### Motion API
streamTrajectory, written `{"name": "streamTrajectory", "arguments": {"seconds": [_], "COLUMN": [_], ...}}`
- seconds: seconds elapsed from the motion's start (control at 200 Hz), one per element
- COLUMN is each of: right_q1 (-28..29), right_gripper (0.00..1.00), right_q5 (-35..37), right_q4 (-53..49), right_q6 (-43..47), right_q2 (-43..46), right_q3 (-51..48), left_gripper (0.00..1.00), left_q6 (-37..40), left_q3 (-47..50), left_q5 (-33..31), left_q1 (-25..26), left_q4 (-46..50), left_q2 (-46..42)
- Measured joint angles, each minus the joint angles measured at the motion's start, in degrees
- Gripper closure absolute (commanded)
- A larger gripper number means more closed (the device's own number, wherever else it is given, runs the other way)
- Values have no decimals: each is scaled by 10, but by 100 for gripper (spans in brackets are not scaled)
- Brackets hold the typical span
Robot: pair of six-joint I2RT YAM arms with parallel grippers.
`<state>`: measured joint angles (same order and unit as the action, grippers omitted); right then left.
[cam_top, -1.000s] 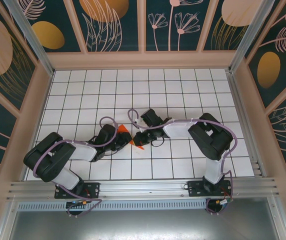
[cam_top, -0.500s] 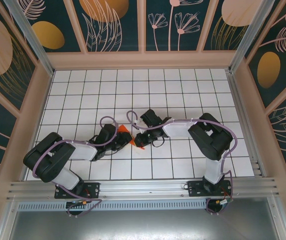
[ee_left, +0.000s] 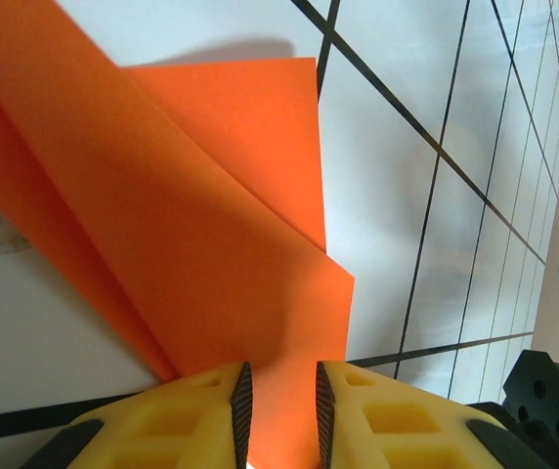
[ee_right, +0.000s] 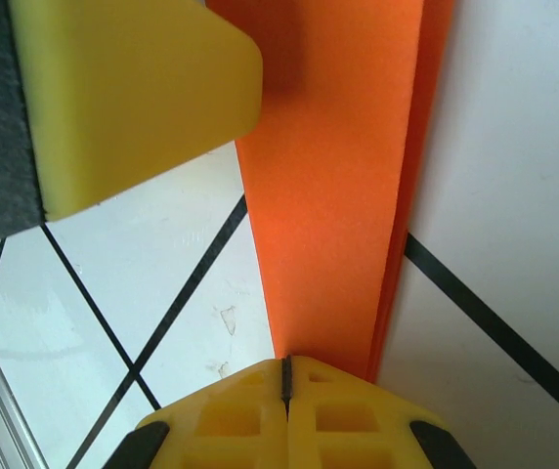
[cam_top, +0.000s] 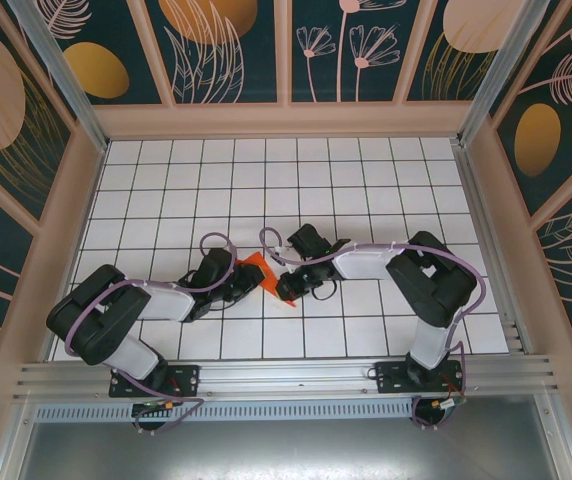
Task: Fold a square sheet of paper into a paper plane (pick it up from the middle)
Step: Fold the wing for the fifth time at the center of the table.
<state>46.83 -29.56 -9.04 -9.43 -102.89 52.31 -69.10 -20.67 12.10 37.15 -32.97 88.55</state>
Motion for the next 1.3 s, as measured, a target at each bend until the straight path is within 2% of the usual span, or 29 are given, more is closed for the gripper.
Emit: {"name": "streamTrajectory", "arguments": {"seconds": [0.29,0.455,0.736,1.056,1.301], "right_q1": [0,0,0,0,0], "right_gripper": [100,100,100,100,100], "right_q5": [0,2,8,17,17], "right_q4": [0,2,4,15,17], "right_q6": [-1,-12,-32,-36,-36], "right_q2": [0,-2,-22,-34,-35], "right_q3": [0,1,28,43,43], "left_gripper": [77,75,75,77,81], "left_q6": [14,45,89,96,95], "left_q3": [-23,-30,-33,-37,-51], "left_q5": [0,5,2,31,22], "left_q1": [0,0,0,0,0], "left_q4": [48,66,56,28,38], "left_q2": [1,-7,-44,5,27]}}
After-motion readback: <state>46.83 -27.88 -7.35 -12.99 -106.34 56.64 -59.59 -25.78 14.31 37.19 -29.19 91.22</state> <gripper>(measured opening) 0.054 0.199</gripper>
